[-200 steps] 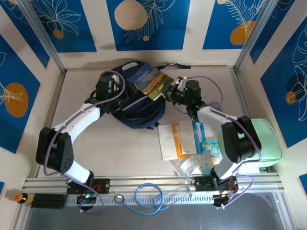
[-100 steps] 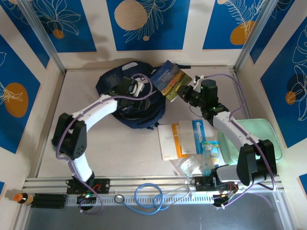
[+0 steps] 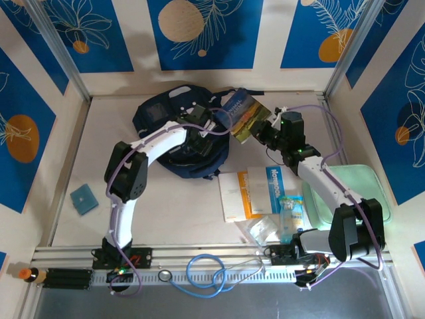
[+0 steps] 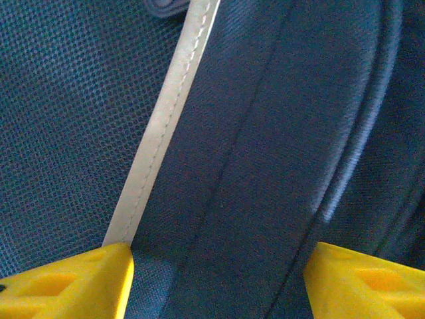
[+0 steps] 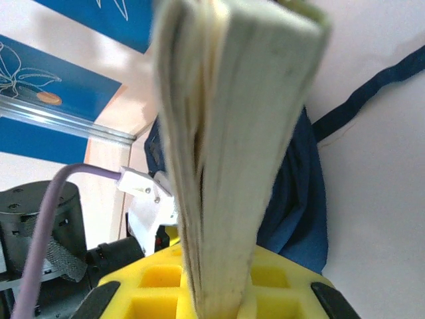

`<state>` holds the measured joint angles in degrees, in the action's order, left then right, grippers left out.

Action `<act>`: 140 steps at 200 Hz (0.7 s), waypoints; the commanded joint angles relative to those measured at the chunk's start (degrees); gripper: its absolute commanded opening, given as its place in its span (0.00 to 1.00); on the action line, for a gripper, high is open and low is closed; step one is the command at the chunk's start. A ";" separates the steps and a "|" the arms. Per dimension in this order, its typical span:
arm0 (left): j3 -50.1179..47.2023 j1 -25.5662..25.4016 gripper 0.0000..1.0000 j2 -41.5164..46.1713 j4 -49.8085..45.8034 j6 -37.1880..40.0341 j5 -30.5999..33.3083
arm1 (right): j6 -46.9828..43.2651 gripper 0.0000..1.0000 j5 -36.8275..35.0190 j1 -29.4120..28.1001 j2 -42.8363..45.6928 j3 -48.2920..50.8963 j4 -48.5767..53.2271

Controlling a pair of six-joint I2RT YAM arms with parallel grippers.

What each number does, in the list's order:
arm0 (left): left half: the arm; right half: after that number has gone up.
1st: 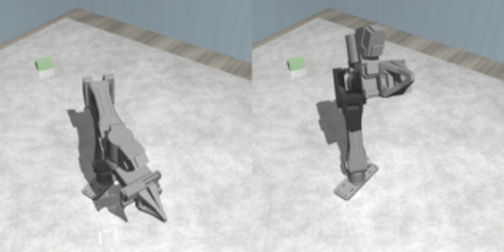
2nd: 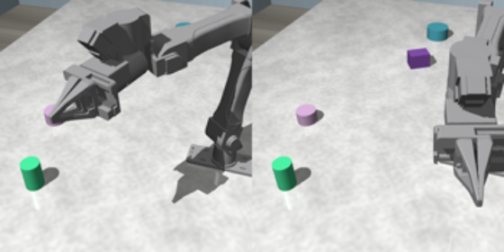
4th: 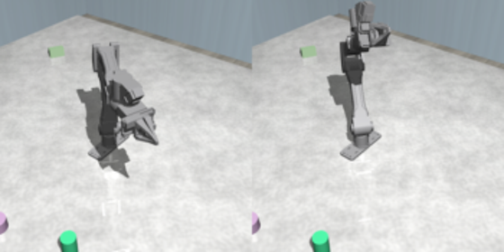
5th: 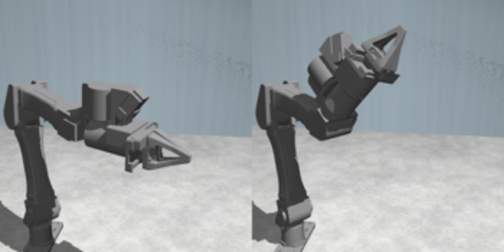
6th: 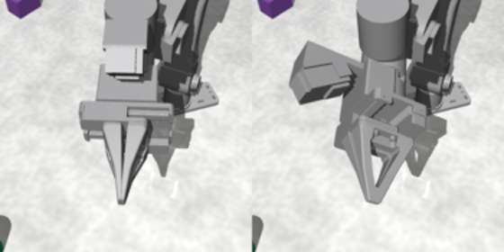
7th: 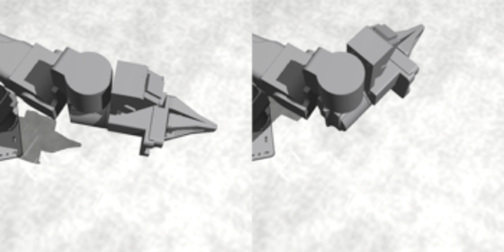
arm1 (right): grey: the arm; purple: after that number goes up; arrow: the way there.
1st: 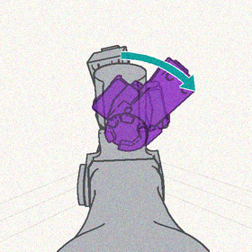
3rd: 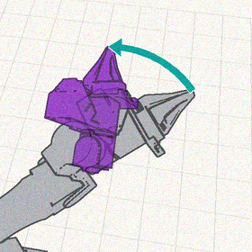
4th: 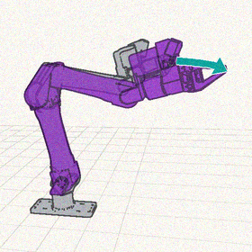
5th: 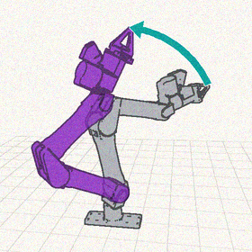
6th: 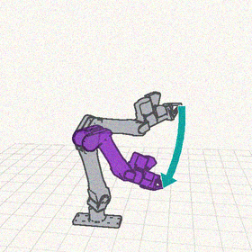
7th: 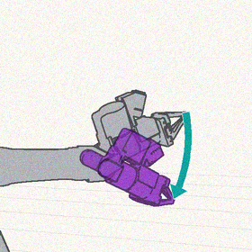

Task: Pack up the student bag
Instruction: Open the student bag at the top-center of the table.

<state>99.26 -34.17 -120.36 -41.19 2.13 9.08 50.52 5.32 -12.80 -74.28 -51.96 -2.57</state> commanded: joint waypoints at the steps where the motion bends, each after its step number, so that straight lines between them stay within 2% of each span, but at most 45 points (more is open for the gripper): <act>1: 3.68 -0.37 0.65 -2.15 -5.85 1.38 3.66 | -3.64 0.00 0.68 2.03 3.80 0.11 -3.60; 27: 5.02 -0.37 0.60 -3.40 -6.95 1.22 5.20 | -3.77 0.00 2.20 3.64 4.33 0.19 -3.16; 42: 5.64 -0.46 0.54 -3.91 -7.43 0.79 5.85 | -3.71 0.00 2.17 3.87 4.41 0.48 -2.72; 72: 6.29 -0.46 0.32 -2.81 -8.05 -0.08 5.14 | -3.23 0.00 1.71 4.56 4.66 1.07 -1.46; 106: 6.21 -0.46 0.04 1.57 -7.00 -0.35 3.31 | -4.28 0.00 0.75 5.82 6.12 1.78 0.93; 140: 4.86 -0.46 0.02 7.17 -4.39 -1.62 5.33 | -4.65 0.00 1.36 7.31 7.69 3.55 2.58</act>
<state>103.77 -34.74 -120.46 -47.35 2.00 12.27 47.86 5.93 -6.28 -69.60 -49.08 1.17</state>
